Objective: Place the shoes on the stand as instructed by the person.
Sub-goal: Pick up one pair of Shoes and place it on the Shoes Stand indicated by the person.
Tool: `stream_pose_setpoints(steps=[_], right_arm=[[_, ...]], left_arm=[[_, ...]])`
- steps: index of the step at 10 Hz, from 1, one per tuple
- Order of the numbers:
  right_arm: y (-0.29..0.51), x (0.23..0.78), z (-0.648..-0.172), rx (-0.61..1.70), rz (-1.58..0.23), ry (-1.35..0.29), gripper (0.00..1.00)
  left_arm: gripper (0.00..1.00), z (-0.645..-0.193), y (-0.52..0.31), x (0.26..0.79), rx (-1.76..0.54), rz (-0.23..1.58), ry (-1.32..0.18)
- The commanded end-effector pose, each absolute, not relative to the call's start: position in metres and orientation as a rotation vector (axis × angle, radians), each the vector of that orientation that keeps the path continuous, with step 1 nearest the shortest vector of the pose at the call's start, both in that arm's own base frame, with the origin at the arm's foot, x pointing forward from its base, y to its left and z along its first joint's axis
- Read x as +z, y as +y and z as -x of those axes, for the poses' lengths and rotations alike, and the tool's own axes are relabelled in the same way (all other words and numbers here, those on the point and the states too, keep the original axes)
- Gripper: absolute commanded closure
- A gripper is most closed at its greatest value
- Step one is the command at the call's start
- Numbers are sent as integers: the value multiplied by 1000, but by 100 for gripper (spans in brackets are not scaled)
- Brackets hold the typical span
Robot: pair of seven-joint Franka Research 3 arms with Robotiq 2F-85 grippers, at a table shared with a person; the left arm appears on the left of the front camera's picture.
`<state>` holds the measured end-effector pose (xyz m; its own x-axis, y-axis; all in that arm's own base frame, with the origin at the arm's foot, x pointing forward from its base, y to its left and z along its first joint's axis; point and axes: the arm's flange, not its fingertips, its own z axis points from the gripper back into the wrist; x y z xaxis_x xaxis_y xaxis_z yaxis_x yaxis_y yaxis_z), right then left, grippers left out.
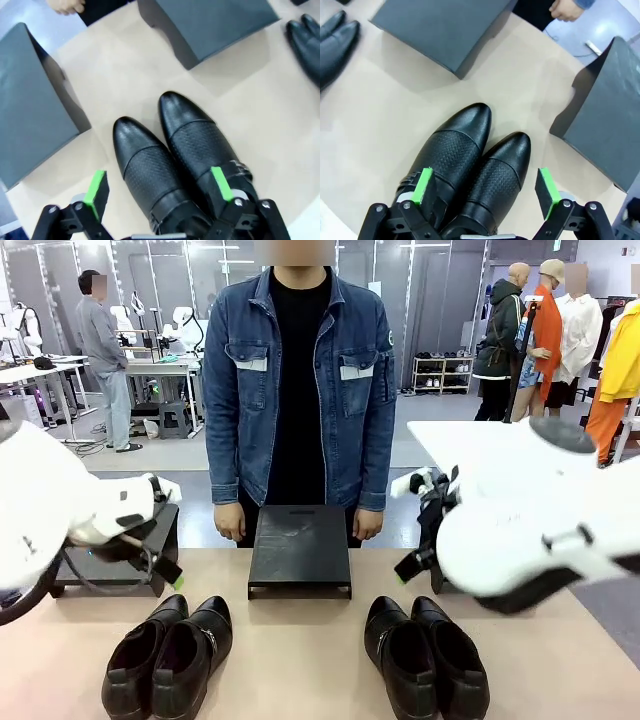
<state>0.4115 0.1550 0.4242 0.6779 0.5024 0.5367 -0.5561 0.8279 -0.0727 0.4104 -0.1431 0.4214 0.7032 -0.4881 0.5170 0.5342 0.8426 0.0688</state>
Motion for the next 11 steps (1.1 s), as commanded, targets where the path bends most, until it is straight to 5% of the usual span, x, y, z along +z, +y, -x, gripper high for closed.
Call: stream_pose_setpoints(steps=[1,7,11], right_arm=[[120,458,-421,590,-276,-509,0],[-53,493,-406,497,-973,-340,0],[-189,462,-336,269,-1267,-505,0]], left_arm=[[0,-411,-110,461,-556,250,-486],[0,-361,52,530,-506,1067,-323],[0,-288,143,513,-325,1355,-482]])
